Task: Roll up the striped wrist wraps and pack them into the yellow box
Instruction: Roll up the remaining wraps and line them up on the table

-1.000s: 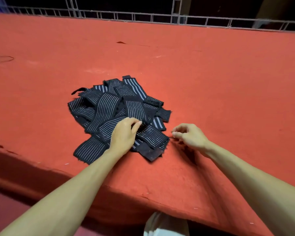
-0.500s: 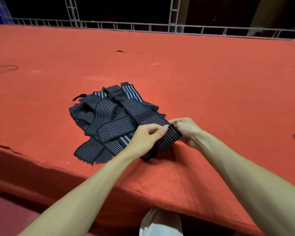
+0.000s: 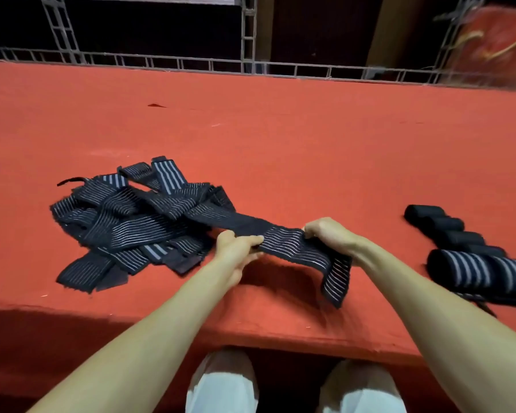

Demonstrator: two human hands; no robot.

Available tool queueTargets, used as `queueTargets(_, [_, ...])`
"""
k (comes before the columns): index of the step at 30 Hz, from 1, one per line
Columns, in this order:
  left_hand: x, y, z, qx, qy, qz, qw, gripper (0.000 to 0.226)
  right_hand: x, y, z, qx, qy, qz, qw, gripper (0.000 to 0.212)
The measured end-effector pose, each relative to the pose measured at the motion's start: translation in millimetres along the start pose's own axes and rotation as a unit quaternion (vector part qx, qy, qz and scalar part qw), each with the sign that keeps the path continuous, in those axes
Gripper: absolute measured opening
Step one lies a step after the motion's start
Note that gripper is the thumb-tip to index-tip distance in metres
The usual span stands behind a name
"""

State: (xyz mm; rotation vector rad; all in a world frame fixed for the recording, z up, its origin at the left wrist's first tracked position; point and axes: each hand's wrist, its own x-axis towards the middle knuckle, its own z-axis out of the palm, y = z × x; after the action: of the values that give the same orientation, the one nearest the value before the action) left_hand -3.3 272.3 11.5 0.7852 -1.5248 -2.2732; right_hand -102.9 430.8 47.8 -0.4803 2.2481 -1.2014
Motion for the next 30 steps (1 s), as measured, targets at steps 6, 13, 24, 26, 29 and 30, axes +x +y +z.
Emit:
queueTargets(6, [-13.3, -17.6, 10.5, 0.266, -0.126, -0.109, 0.950, 0.021, -4.4, 37.7, -16.0, -0.229, -0.001, 0.027, 0.973, 0.015])
queueTargets(13, [-14.1, 25.3, -37.2, 0.482, -0.157, -0.028, 0.861, 0.036, 27.8, 28.3, 0.8, -0.356, 0.024, 0.041, 0.933, 0.030])
queueTargets(24, [82.8, 37.9, -134.2, 0.578, 0.033, 0.289, 0.762, 0.030, 89.3, -40.4, 98.3, -0.276, 0.025, -0.207, 0.938, 0.023])
queueTargets(26, [97.0, 26.5, -143.0, 0.553, 0.039, 0.249, 0.795, 0.033, 105.0, -43.2, 116.6, -0.252, 0.022, -0.227, 0.940, 0.023])
queueTargets(29, [106.9, 4.7, -150.9, 0.509, 0.078, 0.231, 0.826, 0.033, 128.5, -40.7, 138.9, -0.222, 0.023, -0.226, 0.948, 0.023])
queueTargets(30, [107.4, -1.7, -153.5, 0.507, 0.087, 0.243, 0.822, 0.033, 135.2, -37.4, 146.6, -0.208, 0.023, -0.223, 0.952, 0.025])
